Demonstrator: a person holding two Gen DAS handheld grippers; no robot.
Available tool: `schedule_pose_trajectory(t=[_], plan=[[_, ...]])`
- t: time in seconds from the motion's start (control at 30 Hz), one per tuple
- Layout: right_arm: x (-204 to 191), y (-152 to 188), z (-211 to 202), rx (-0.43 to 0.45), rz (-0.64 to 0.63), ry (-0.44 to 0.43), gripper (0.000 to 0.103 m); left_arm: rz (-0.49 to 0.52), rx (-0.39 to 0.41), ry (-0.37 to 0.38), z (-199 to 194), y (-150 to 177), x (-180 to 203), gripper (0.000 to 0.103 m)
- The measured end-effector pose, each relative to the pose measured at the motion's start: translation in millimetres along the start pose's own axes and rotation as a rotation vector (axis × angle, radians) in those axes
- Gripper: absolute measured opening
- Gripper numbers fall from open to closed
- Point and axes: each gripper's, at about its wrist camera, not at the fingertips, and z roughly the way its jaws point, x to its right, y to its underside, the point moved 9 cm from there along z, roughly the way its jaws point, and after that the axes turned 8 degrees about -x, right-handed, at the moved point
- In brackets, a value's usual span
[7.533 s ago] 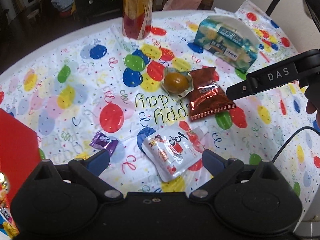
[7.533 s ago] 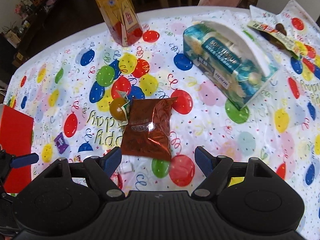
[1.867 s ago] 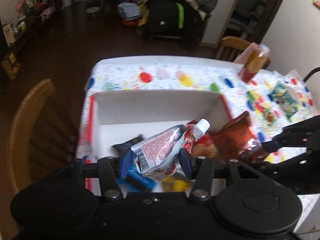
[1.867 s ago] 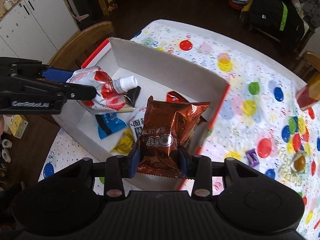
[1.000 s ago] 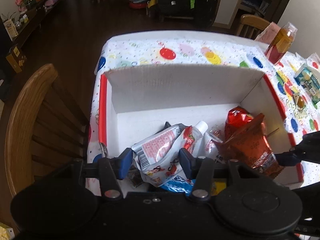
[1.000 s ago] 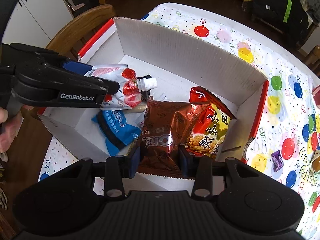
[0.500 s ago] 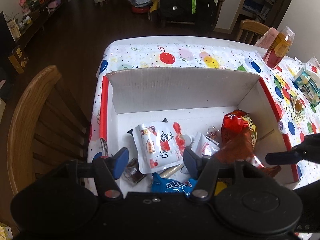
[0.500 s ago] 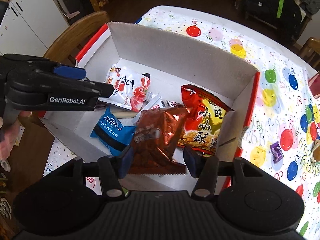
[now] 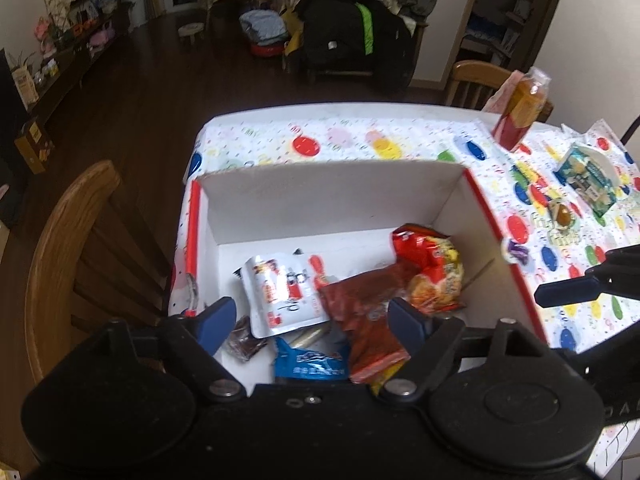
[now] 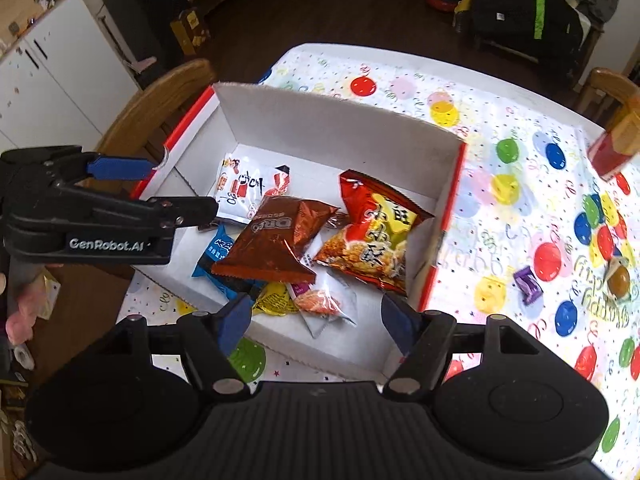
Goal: Organize snacks
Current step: 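Open the left tool to drop the pouch while the right tool releases the Oreo bag in the box, then move both tools out of the box back toward the purple candy and egg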
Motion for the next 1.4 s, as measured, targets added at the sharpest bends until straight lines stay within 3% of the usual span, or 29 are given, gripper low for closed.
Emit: schedule_pose_trajectory(t=[0.43, 0.53, 0.83, 1.03, 1.4], plan=[[60.0, 34.4, -55.5, 0.111, 0.079, -0.025, 0.072, 0.065, 0.092, 0.024, -29.8, -1.6, 68.9, 0.098], [77.5, 42.5, -64.2, 0.131, 0.101, -0.02, 0.078, 0.082, 0.11, 0.021, -32.9, -0.8, 89.4, 0.102], [138.5, 67.8, -84.1, 0.189, 0.124, 0.003, 0.079, 0.074, 0.142, 0.06, -32.0, -2.8, 153.8, 0.103], [188.9, 84.2, -85.5, 0.187, 0.142, 0.013, 0.079, 0.067, 0.154, 0.067, -20.6, -6.7, 200.8, 0.103], [290.1, 96.3, -70.0, 0.157, 0.192, 0.025, 0.079, 0.046, 0.134, -0.003, 21.6, -21.5, 260.7, 0.102]])
